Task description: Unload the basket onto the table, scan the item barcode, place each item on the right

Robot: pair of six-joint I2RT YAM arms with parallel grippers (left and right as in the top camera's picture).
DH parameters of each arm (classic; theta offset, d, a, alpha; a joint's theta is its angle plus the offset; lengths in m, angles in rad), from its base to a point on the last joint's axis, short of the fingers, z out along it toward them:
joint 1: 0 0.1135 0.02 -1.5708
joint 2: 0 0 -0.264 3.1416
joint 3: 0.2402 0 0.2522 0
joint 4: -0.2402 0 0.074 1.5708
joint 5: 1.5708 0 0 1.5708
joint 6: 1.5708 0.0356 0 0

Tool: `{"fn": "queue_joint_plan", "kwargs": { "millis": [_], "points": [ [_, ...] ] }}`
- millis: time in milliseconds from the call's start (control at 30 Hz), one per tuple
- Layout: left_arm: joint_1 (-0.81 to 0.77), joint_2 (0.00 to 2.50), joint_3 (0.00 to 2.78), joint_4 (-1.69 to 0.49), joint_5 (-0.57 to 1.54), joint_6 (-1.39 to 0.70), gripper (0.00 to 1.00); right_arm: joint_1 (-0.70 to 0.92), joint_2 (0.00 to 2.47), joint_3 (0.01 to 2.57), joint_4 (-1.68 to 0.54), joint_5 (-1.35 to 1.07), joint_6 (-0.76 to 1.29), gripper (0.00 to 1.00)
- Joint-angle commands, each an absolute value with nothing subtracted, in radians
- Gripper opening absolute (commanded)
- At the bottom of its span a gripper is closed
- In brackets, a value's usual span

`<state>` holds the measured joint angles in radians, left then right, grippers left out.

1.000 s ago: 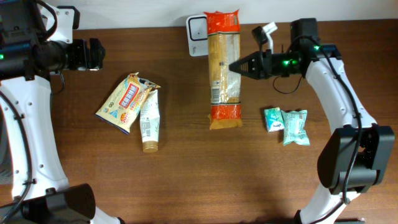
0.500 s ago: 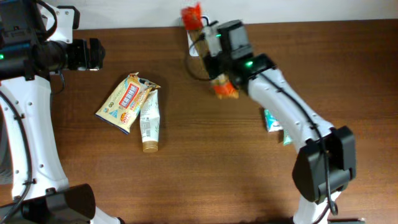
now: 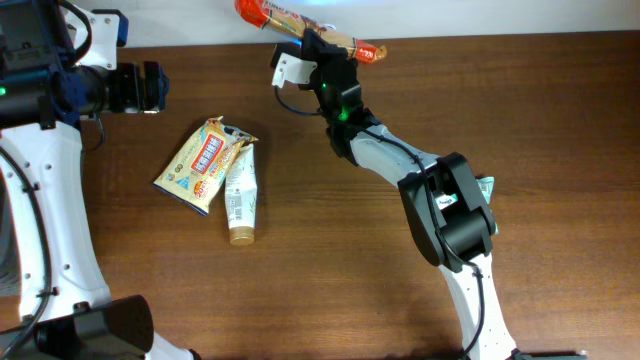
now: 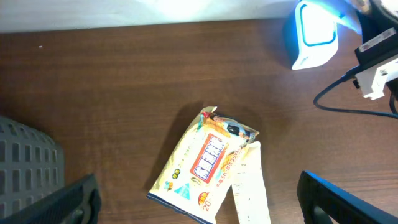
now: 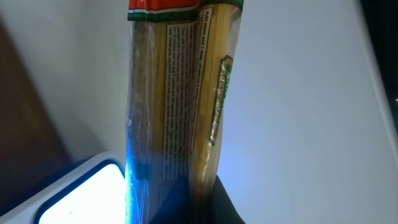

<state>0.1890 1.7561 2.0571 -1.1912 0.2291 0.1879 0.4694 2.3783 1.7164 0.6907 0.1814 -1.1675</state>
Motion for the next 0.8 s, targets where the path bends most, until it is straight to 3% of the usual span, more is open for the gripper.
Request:
{"fn": "queue_joint_plan", "kwargs": {
  "millis": [0, 367, 467, 667, 767],
  "points": [
    [0.192, 1.751, 2.064, -1.19, 0.237, 0.204, 0.99, 0.471, 2.324, 1.757, 0.741, 0.162, -1.19, 0.04],
    [0.192, 1.751, 2.064, -1.19, 0.236, 0.204, 0.99, 0.532, 2.259, 1.755, 0.705, 0.165, -1.171, 0.04],
    [0.192, 1.751, 2.064, -1.19, 0.236, 0.204, 0.99, 0.53, 2.138, 1.755, 0.477, 0.165, -1.049, 0.04],
    [0.192, 1.751, 2.064, -1.19, 0.237, 0.204, 0.99, 0.52, 1.747, 1.755, -0.295, 0.13, -0.249, 0.04],
    [0.192, 1.751, 2.064, -1.19, 0.237, 0.204, 0.99, 0.49, 1.71, 1.755, -0.677, 0.031, -0.036, 0.08]
  ]
}}
